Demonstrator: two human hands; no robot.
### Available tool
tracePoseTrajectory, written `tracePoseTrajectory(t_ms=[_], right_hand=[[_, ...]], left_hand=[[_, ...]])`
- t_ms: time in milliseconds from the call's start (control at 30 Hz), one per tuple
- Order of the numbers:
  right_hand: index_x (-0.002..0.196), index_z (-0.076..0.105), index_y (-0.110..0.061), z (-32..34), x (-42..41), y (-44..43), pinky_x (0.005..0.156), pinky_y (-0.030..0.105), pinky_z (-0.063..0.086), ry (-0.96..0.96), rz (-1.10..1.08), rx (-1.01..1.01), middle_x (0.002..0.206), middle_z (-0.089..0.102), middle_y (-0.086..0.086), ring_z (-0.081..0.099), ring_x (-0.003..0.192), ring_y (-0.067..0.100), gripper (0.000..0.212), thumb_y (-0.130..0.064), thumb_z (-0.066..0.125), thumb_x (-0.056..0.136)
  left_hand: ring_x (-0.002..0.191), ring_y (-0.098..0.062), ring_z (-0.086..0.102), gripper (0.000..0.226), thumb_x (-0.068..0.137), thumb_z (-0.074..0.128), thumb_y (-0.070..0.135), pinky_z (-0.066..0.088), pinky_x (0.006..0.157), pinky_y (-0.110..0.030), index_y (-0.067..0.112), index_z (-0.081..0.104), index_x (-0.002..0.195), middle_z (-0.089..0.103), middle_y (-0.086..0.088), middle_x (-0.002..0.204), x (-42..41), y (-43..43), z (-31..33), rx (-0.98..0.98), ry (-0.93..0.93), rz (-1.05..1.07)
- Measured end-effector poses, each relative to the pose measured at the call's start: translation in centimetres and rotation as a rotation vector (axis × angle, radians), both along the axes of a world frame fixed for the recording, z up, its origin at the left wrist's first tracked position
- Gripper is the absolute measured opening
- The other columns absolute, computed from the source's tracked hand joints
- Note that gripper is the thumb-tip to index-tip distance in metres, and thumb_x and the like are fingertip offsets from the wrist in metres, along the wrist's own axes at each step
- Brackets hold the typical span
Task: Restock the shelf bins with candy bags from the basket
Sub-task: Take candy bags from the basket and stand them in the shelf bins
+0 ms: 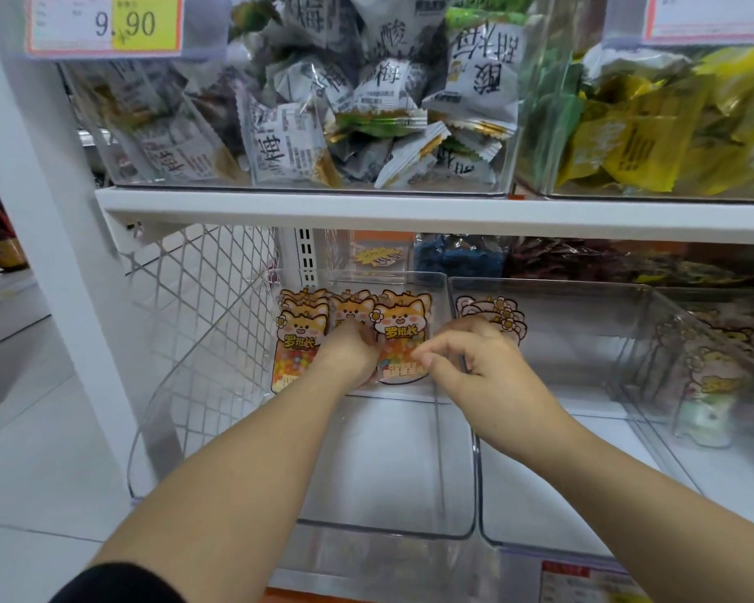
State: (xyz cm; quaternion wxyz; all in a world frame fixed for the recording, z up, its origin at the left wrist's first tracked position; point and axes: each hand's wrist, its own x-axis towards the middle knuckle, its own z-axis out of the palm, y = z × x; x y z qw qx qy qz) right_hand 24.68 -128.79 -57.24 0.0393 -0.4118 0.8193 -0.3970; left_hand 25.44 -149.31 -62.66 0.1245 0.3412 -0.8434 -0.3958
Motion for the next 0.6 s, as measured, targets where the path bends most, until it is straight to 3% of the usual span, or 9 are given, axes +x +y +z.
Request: tracePoseTrajectory(t_ms=[33,100,167,300,400,533,600], right_hand=[[0.078,0.061,-0.050,0.0,0.0,0.0,0.099,0.045,0.044,0.001,0.001,-0.001,0.101,0.044,-0.026,0.044,0.116,0.018,0.023,-0.036,0.057,0.096],[0.078,0.060,-0.051,0.1,0.1,0.0,0.099,0.045,0.045,-0.003,0.002,0.001,0.102,0.045,-0.024,0.045,0.115,0.019,0.024,-0.036,0.056,0.096],[0.079,0.060,-0.052,0.1,0.1,0.0,0.099,0.045,0.045,-0.010,0.004,0.004,0.105,0.047,-0.020,0.045,0.116,0.019,0.024,-0.036,0.055,0.095],[0.077,0.059,-0.052,0.2,0.3,0.0,0.097,0.046,0.046,-0.020,-0.005,0.010,0.102,0.046,-0.019,0.046,0.115,0.021,0.024,-0.038,0.055,0.095],[0.075,0.058,-0.052,0.3,0.4,0.0,0.095,0.046,0.047,-0.025,0.000,0.013,0.093,0.041,-0.023,0.046,0.114,0.022,0.025,-0.038,0.055,0.096],[0.080,0.060,-0.050,0.3,0.3,0.1,0.097,0.043,0.045,-0.011,0.016,0.022,0.092,0.039,-0.024,0.044,0.115,0.020,0.022,-0.036,0.054,0.096],[0.083,0.062,-0.048,0.3,0.2,0.1,0.097,0.042,0.044,-0.009,0.015,0.023,0.091,0.038,-0.025,0.042,0.115,0.019,0.021,-0.035,0.054,0.097]], left_hand=[[0.078,-0.028,0.066,0.022,0.103,0.049,0.021,0.049,0.046,-0.022,0.003,0.062,0.104,0.066,-0.014,0.092,-0.2,0.3,0.1,0.027,0.011,-0.005],[0.093,-0.033,0.068,0.022,0.102,0.046,0.014,0.059,0.067,-0.034,0.004,0.060,0.116,0.066,-0.014,0.101,-0.7,0.3,-0.3,0.045,-0.007,-0.011],[0.105,-0.036,0.065,0.029,0.102,0.041,0.012,0.053,0.072,-0.036,0.006,0.053,0.127,0.065,-0.016,0.114,-0.7,0.2,-0.7,0.009,-0.041,0.014],[0.104,-0.035,0.064,0.021,0.099,0.041,0.014,0.056,0.088,-0.044,0.007,0.050,0.117,0.064,-0.016,0.114,-0.5,0.2,-0.9,0.012,-0.059,0.010],[0.106,-0.034,0.065,0.017,0.103,0.041,0.016,0.056,0.092,-0.047,0.005,0.044,0.115,0.062,-0.016,0.116,-0.5,1.2,-0.3,0.107,-0.036,0.019],[0.109,-0.033,0.062,0.065,0.097,0.058,0.028,0.056,0.093,-0.048,0.003,0.021,0.145,0.057,-0.015,0.125,0.1,1.9,0.0,0.132,-0.007,0.044],[0.107,-0.029,0.063,0.051,0.092,0.065,0.030,0.058,0.089,-0.047,0.011,0.041,0.133,0.060,-0.009,0.119,0.9,2.2,0.1,0.150,-0.029,-0.077]])
